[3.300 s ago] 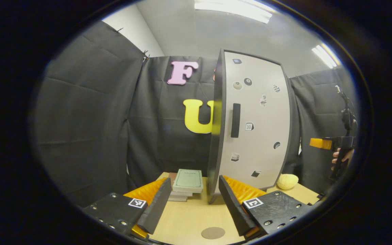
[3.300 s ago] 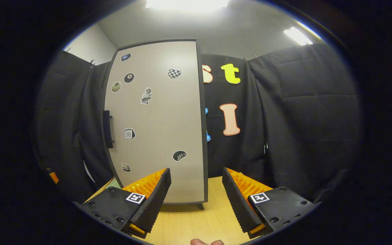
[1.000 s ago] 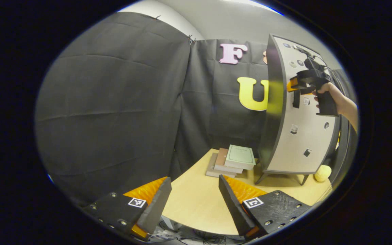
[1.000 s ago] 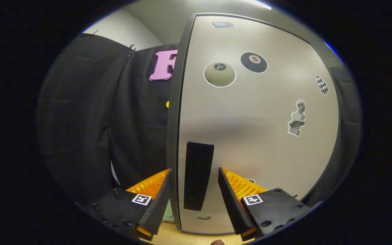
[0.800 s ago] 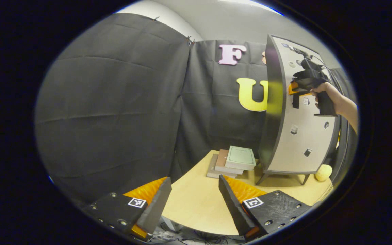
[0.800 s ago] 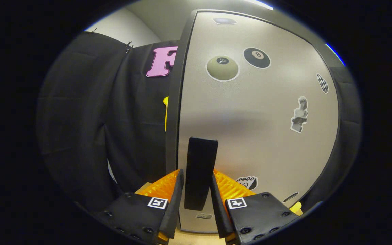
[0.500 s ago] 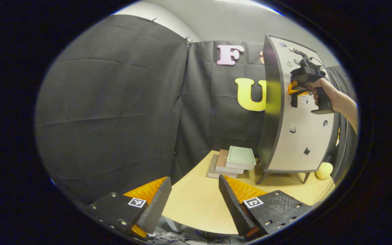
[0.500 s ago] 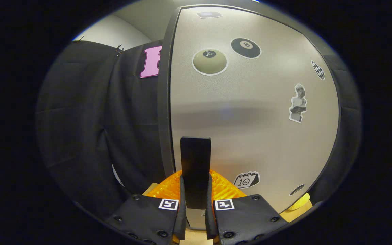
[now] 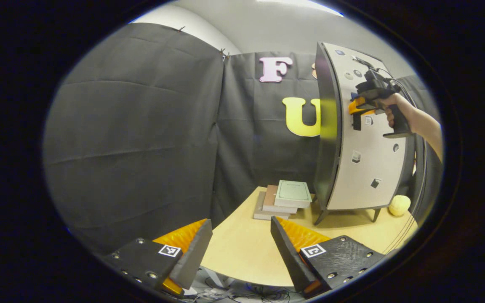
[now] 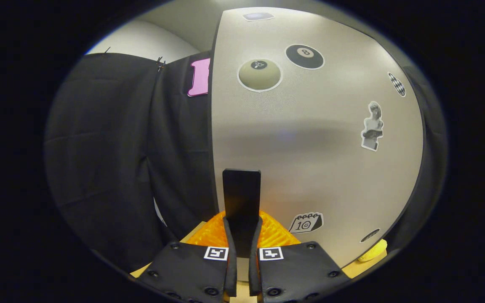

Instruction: Open the cabinet door with the right hand, grasp the bottle in the cabinet with the left hand and place it on the coaster, then close the cabinet door with the right hand.

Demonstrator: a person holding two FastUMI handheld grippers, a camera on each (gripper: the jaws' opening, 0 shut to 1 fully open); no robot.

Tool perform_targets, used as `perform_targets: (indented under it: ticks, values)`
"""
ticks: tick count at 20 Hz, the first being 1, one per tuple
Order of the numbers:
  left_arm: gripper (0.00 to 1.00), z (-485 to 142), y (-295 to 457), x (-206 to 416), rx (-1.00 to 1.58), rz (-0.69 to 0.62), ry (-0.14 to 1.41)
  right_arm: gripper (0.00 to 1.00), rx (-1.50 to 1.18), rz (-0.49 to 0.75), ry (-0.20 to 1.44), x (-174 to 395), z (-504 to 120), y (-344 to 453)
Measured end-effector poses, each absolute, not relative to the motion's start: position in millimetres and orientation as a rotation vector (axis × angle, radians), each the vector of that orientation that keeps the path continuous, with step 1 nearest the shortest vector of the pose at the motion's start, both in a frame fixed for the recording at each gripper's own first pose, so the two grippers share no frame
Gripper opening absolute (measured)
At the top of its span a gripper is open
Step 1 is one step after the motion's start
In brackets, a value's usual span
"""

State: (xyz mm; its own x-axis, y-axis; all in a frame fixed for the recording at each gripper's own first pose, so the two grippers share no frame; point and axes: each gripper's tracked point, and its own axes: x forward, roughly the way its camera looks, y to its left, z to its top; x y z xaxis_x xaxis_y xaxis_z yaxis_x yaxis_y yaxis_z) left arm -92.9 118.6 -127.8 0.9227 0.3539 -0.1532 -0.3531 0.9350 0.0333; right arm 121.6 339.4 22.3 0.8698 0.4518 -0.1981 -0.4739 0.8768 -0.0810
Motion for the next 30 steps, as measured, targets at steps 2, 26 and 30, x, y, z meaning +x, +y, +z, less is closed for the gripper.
perform_targets:
  ticks: [2, 26, 30]
  values:
    - [0.85, -128, 111, -98, -0.005, 0.353, 0.16, 0.13, -0.131, 0.514, 0.176, 119, 22, 338]
    - [0.88, -104, 25, -112, 0.041, 0.239, 0.106, 0.13, -0.043, 0.653, 0.159, 107, 23, 300]
    - [0.87, -108, 15, -99, 0.023, 0.198, 0.115, 0.15, -0.025, 0.621, 0.155, 101, 24, 285]
